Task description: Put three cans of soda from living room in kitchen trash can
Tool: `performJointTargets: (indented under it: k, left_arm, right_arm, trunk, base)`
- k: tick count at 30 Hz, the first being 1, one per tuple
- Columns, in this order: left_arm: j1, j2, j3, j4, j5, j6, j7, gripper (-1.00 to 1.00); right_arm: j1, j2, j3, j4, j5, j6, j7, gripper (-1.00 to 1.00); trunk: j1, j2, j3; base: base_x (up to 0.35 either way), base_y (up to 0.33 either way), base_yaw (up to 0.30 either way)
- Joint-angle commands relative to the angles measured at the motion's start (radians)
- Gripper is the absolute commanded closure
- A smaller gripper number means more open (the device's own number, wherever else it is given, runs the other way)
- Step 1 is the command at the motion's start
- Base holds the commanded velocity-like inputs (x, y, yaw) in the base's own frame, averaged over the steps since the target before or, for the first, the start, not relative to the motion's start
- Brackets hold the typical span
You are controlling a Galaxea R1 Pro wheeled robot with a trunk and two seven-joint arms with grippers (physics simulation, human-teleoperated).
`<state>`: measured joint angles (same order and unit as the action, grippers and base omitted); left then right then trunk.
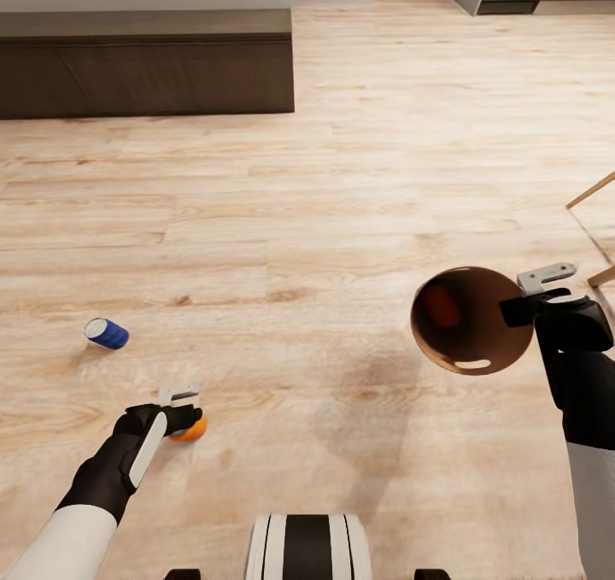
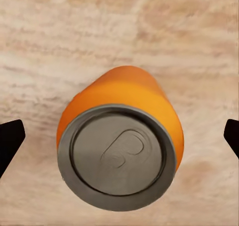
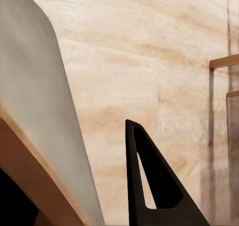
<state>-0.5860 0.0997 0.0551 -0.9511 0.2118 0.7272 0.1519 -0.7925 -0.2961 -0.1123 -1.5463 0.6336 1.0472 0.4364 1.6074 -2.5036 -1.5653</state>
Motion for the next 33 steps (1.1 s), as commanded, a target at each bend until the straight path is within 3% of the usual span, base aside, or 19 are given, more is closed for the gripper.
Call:
performJointTargets:
  k: [1, 19, 20, 25, 30, 33]
  left_arm:
    - [0.000, 0.000, 0.000, 0.000, 0.000, 0.000, 0.000, -1.00]
    - [0.000, 0.000, 0.000, 0.000, 0.000, 0.000, 0.000, -1.00]
    - [0.000, 0.000, 0.000, 0.000, 0.000, 0.000, 0.000, 1.00]
    - [0.001, 0.000, -0.002, -0.023, 0.000, 0.000, 0.004, 1.00]
    - [0.001, -0.001, -0.002, -0.032, 0.000, 0.001, 0.007, 1.00]
    - [0.002, -0.001, -0.002, -0.032, -0.001, 0.001, 0.008, 1.00]
  right_arm:
    - [-0.001, 0.000, 0.000, -0.002, 0.000, 0.000, 0.005, 1.00]
    - [-0.001, 0.005, 0.000, -0.002, 0.000, 0.000, 0.005, 1.00]
    - [-0.001, 0.006, 0.000, -0.002, -0.001, 0.000, 0.005, 1.00]
    - [-0.001, 0.014, 0.000, -0.002, 0.002, 0.000, 0.005, 1.00]
    - [0.000, 0.033, 0.000, -0.002, 0.034, 0.000, 0.005, 1.00]
    - [0.001, 0.045, 0.001, -0.002, 0.049, 0.000, 0.005, 1.00]
  trunk:
    - [0.000, 0.000, -0.005]
    - [0.002, -0.001, -0.040]
    - [0.002, -0.001, -0.041]
    - [0.002, -0.001, -0.044]
    - [0.002, -0.001, -0.044]
    - [0.001, -0.001, -0.033]
  base:
    - [0.000, 0.000, 0.000]
    - [0.000, 0.000, 0.000]
    - [0.000, 0.000, 0.000]
    - [0.000, 0.000, 0.000]
    - [0.000, 0.000, 0.000]
    - [0.000, 0.000, 0.000]
